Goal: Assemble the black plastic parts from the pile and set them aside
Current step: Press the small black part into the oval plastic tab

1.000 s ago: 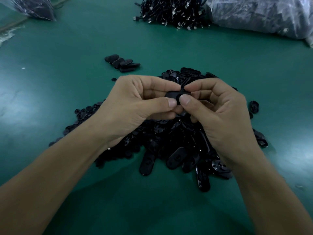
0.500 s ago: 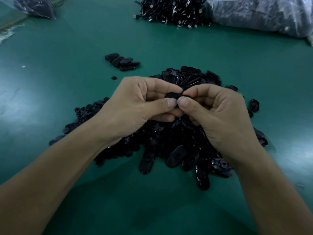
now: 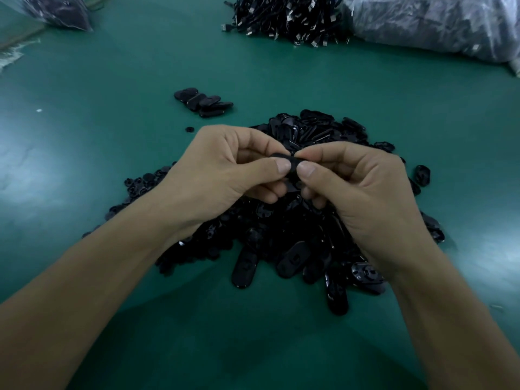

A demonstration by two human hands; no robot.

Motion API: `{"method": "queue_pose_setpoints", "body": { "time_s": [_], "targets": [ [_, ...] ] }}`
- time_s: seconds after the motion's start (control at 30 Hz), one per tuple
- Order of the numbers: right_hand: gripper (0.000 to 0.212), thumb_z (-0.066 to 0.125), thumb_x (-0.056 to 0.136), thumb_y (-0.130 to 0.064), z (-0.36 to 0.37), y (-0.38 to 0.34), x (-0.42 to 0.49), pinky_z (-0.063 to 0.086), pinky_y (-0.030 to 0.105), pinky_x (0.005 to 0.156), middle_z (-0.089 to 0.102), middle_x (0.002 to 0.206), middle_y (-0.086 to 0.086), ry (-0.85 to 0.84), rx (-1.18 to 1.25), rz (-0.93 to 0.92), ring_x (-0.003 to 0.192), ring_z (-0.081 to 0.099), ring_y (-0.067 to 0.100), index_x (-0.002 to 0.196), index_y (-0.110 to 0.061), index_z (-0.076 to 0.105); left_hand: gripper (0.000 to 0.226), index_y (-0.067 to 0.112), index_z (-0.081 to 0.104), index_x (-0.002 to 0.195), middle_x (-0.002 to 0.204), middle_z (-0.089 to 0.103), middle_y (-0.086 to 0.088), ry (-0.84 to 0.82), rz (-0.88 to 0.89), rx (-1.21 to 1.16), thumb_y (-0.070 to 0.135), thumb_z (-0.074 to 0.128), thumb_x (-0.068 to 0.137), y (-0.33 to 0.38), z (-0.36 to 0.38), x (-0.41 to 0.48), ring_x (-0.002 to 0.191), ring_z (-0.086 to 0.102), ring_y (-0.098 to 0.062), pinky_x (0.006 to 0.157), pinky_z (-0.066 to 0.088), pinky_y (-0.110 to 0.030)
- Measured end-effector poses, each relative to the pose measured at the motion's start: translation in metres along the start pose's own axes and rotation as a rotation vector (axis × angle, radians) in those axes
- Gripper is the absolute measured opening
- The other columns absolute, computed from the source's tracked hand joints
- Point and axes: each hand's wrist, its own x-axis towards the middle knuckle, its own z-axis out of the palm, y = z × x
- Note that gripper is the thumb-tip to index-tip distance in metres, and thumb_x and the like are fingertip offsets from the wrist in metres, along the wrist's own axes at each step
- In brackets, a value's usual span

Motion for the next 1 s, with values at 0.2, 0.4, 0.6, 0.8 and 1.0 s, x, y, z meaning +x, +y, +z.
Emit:
{"method": "queue_pose_setpoints", "body": {
  "time_s": [0.2,0.4,0.6,0.8,1.0],
  "targets": [
    [0.013,0.073,0.088,-0.005,-0.0006,0.0001,0.0000,0.049,0.014,0.057,0.072,0.070,-0.003,0.012,0.013,0.018,0.060,0.064,0.004,0.090,-0.017,0.074,0.019,0.010,0.072,0.083,0.070,0.073,-0.008,-0.011,-0.005,-0.020,0.020,0.074,0.068,0.0011,-0.0001,-0.0007,0.058,0.069,-0.012,0.056,0.055,-0.018],
    [0.012,0.075,0.087,-0.008,-0.0023,0.0009,0.0001,0.050,0.016,0.056,0.074,0.073,-0.001,0.008,0.023,0.039,0.061,0.064,0.005,0.094,-0.018,0.076,0.015,0.012,0.073,0.082,0.071,0.073,-0.009,-0.009,-0.003,-0.024,0.019,0.074,0.069,0.0021,-0.0004,-0.0008,0.059,0.069,-0.013,0.057,0.055,-0.018],
    [0.012,0.074,0.088,-0.009,-0.0045,-0.0005,0.0005,0.050,0.015,0.058,0.074,0.073,0.001,-0.015,-0.048,0.019,0.062,0.065,0.005,0.093,-0.020,0.077,0.016,0.009,0.071,0.085,0.072,0.074,-0.009,0.002,0.000,0.007,0.018,0.073,0.072,0.0021,0.0020,-0.0013,0.060,0.070,-0.012,0.057,0.057,-0.019],
    [0.012,0.072,0.089,-0.007,-0.0003,-0.0002,-0.0005,0.048,0.013,0.058,0.070,0.068,-0.006,0.019,-0.067,-0.004,0.060,0.060,0.002,0.089,-0.019,0.074,0.005,0.009,0.071,0.087,0.072,0.074,-0.010,0.018,0.034,0.060,0.010,0.073,0.082,0.0011,0.0047,-0.0028,0.061,0.070,-0.014,0.058,0.057,-0.021],
    [0.013,0.068,0.092,-0.011,0.0002,-0.0015,-0.0006,0.049,0.016,0.059,0.073,0.070,0.000,0.029,-0.047,0.017,0.063,0.065,0.006,0.095,-0.019,0.077,0.005,0.010,0.069,0.084,0.067,0.072,-0.005,0.049,0.019,0.041,0.005,0.071,0.086,-0.0006,0.0032,-0.0009,0.058,0.069,-0.012,0.056,0.056,-0.020]
  ]
}}
